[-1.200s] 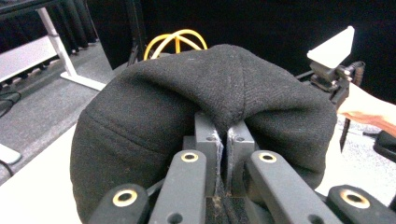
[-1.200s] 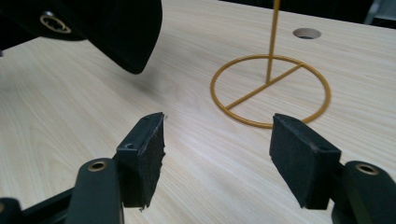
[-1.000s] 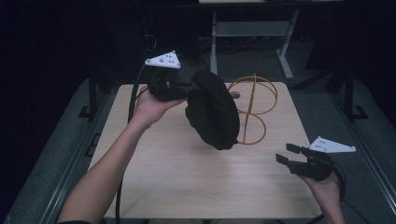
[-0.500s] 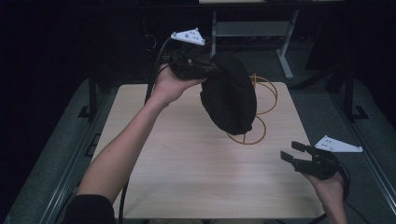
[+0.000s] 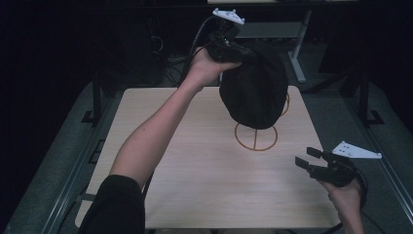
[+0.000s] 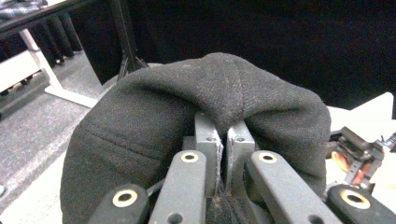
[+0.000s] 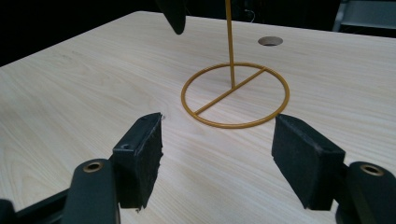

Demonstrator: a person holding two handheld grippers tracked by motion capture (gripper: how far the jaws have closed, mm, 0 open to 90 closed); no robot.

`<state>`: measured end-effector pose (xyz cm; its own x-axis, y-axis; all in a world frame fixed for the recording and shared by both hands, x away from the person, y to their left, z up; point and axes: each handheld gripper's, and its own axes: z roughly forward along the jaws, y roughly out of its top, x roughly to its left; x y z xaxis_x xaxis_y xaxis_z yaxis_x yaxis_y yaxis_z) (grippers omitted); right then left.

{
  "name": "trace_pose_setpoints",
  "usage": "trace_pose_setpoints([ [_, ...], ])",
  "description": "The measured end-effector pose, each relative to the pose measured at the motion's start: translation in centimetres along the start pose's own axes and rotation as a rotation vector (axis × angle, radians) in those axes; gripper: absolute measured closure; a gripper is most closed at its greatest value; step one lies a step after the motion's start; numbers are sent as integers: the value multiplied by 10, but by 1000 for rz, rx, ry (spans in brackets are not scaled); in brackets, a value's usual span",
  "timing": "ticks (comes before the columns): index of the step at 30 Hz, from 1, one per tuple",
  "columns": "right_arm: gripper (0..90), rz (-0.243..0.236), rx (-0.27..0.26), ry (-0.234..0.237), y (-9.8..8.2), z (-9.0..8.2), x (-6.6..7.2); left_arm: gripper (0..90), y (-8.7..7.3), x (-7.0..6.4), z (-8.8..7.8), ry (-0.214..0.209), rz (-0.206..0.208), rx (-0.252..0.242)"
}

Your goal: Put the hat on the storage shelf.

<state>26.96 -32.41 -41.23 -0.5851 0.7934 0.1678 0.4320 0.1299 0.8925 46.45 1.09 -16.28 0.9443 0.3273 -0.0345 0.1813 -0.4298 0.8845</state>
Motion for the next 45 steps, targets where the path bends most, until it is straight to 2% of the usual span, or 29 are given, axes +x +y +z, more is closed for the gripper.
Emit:
trace_pose_setpoints([
  [1,331,0,0,0,0,0,0,869,0,0,0,0,0,0],
  [2,337,7,-8,16,0,-1,0,868,2,2,7,-3,-6,0],
  [6,343,4,-17,33,0,-2,0,868,1,6,21,-9,-30,7],
  [11,348,1,-24,33,1,-4,1,867,2,10,34,-3,-55,0],
  [14,348,7,-32,19,0,-6,-2,867,9,12,48,-2,-55,28],
  [19,367,25,-62,-53,0,-11,-6,866,16,15,71,-13,-62,66],
  [20,367,25,-62,-53,0,-11,-6,861,16,15,71,-13,-62,66],
  [21,373,34,-67,-83,0,-12,-8,836,17,16,79,-4,-61,83],
  [22,373,35,-65,-89,-1,-11,-8,794,16,17,88,14,-77,71],
  [24,372,48,-53,-98,-3,-10,-8,710,15,22,95,4,-131,69],
  [25,373,48,-51,-96,-4,-9,-8,695,14,23,99,20,-124,96],
  [28,371,52,-46,-93,-5,-8,-8,678,12,23,100,30,-110,130],
  [29,366,54,-45,-89,-5,-8,-8,650,11,23,98,30,-112,128],
  [38,348,33,-24,-70,-4,-3,-2,607,2,15,80,34,-76,132],
  [45,312,36,-22,-64,-4,-1,0,599,-15,9,69,43,-54,156],
])
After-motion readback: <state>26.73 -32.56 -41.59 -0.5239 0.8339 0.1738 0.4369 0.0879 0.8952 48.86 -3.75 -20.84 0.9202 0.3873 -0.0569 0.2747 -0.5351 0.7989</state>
